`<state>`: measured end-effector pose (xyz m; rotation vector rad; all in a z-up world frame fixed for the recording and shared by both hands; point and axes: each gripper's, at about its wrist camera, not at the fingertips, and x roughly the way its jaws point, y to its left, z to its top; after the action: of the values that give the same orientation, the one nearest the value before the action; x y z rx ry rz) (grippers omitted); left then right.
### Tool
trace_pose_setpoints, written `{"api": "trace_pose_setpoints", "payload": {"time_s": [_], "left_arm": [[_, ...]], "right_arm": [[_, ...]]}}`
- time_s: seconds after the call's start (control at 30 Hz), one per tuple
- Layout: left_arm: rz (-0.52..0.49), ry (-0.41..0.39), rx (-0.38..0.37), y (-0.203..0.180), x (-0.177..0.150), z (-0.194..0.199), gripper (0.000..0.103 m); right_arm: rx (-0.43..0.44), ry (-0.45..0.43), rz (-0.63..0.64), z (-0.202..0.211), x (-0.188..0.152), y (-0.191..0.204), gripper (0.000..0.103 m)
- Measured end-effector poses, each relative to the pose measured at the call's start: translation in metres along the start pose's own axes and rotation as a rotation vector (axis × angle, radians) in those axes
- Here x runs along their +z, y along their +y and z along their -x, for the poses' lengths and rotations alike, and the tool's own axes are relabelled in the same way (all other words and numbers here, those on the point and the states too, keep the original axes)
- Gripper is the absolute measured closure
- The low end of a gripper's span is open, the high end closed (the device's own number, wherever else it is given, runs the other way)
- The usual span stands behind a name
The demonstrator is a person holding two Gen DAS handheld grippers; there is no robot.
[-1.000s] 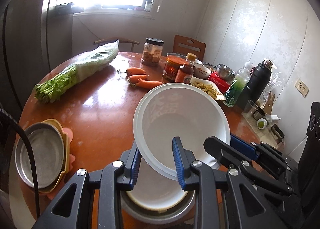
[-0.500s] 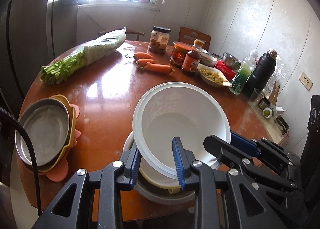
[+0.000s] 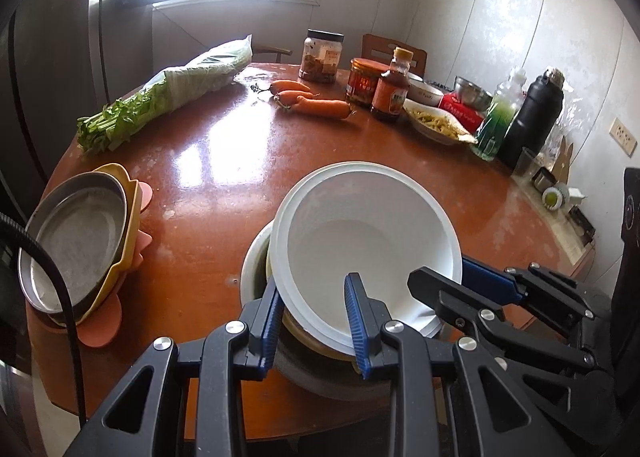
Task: Organize plates and bowls
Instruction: 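Lower the white bowl into the yellow bowl and open the left tool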
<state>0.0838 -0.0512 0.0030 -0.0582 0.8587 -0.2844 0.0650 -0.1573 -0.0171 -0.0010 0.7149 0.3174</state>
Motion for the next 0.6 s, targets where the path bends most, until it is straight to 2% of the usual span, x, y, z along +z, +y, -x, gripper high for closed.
{"api": "trace_pose_setpoints", "payload": {"time_s": [0.3, 0.6], "left_arm": [[-0.001, -0.017, -0.008, 0.001, -0.002, 0.003, 0.073], [0.021, -0.026, 0.026, 0.011, -0.003, 0.005, 0.072]], "right_arm": [[-0.039, 0.005, 0.034, -0.004, -0.003, 0.001, 0.074], [-0.053, 0.014, 0.034, -0.007, -0.005, -0.002, 0.073]]}}
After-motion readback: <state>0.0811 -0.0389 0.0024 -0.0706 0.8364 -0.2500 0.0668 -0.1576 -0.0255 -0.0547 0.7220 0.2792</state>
